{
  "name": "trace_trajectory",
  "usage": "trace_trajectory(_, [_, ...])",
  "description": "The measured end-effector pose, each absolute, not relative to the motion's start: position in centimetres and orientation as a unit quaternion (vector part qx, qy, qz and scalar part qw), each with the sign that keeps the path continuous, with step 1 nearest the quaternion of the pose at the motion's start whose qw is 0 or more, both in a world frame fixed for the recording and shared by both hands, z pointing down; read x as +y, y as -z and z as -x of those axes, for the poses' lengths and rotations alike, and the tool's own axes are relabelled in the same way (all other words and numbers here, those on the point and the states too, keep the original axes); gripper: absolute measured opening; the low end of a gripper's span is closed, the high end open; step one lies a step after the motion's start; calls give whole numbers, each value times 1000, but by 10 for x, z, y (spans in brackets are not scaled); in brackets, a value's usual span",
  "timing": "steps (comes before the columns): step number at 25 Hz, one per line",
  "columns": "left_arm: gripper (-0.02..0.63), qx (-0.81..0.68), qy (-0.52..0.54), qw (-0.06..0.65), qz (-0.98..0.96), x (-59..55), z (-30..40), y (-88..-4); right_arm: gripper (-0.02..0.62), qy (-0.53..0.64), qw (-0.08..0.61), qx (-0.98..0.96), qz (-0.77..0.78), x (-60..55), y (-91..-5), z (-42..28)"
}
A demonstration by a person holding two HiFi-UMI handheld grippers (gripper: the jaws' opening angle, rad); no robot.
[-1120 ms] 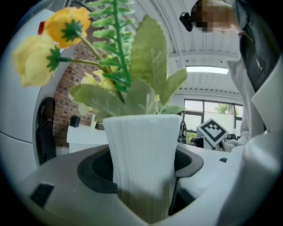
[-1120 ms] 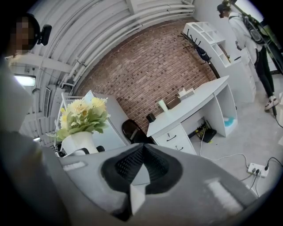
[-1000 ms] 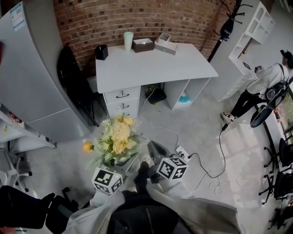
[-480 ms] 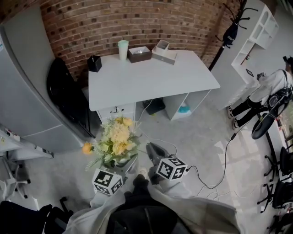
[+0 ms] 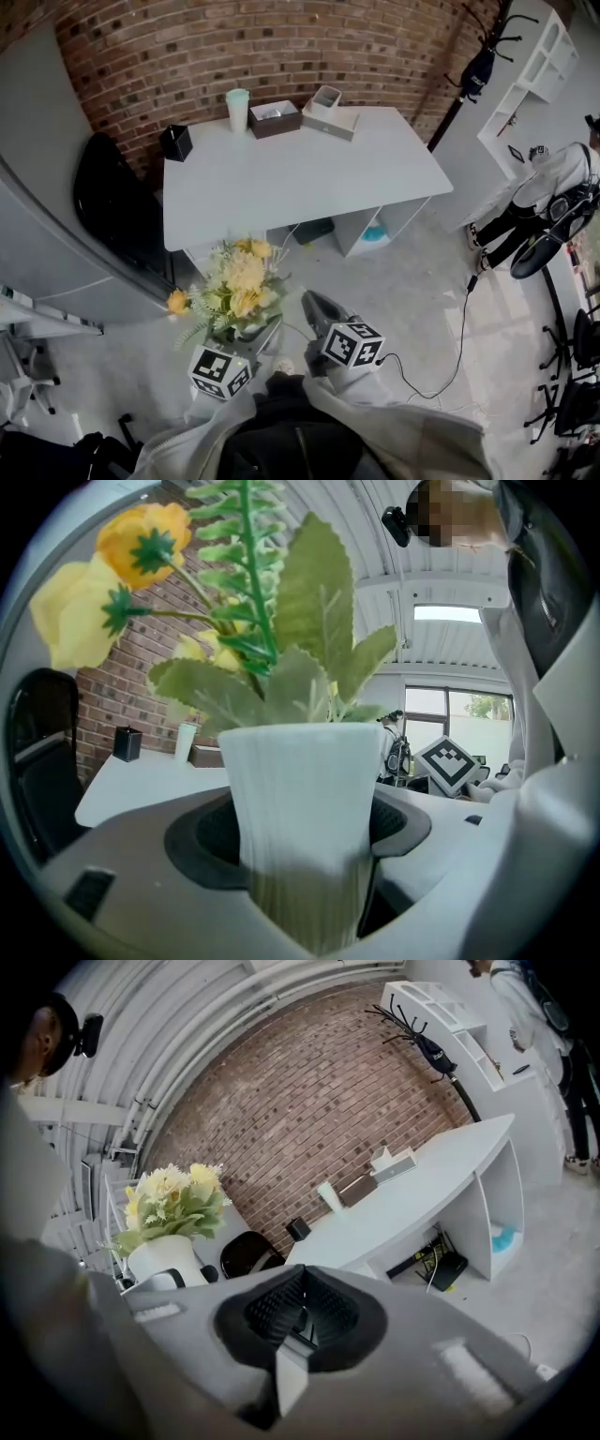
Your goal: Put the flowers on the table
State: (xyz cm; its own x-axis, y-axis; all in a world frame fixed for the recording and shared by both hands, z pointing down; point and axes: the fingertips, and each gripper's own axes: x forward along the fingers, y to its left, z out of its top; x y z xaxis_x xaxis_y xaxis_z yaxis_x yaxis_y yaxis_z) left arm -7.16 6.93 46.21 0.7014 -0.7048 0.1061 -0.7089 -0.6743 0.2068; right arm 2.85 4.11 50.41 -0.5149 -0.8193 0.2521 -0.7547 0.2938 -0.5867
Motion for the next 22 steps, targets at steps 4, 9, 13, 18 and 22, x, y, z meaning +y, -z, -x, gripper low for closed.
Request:
trace_trajectory(4, [347, -383, -14, 117, -916, 50, 50, -467, 0, 341, 52, 802, 488, 21, -510, -45])
trace_trajectory(9, [347, -381, -23, 126, -916, 39, 38, -477, 0, 351, 54, 796, 490, 8, -524, -57])
trace_trajectory(13, [347, -380, -30, 128, -915, 32, 37, -483, 0, 362, 60, 790, 491, 3, -533, -59])
trace_trajectory(18, [347, -377, -33, 129, -917, 25, 30, -482, 0, 364, 62, 789, 491, 3, -533, -64])
trace_trajectory(22, [347, -373, -28, 131, -918, 18, 24, -473, 0, 358, 69, 784, 502, 0, -524, -78])
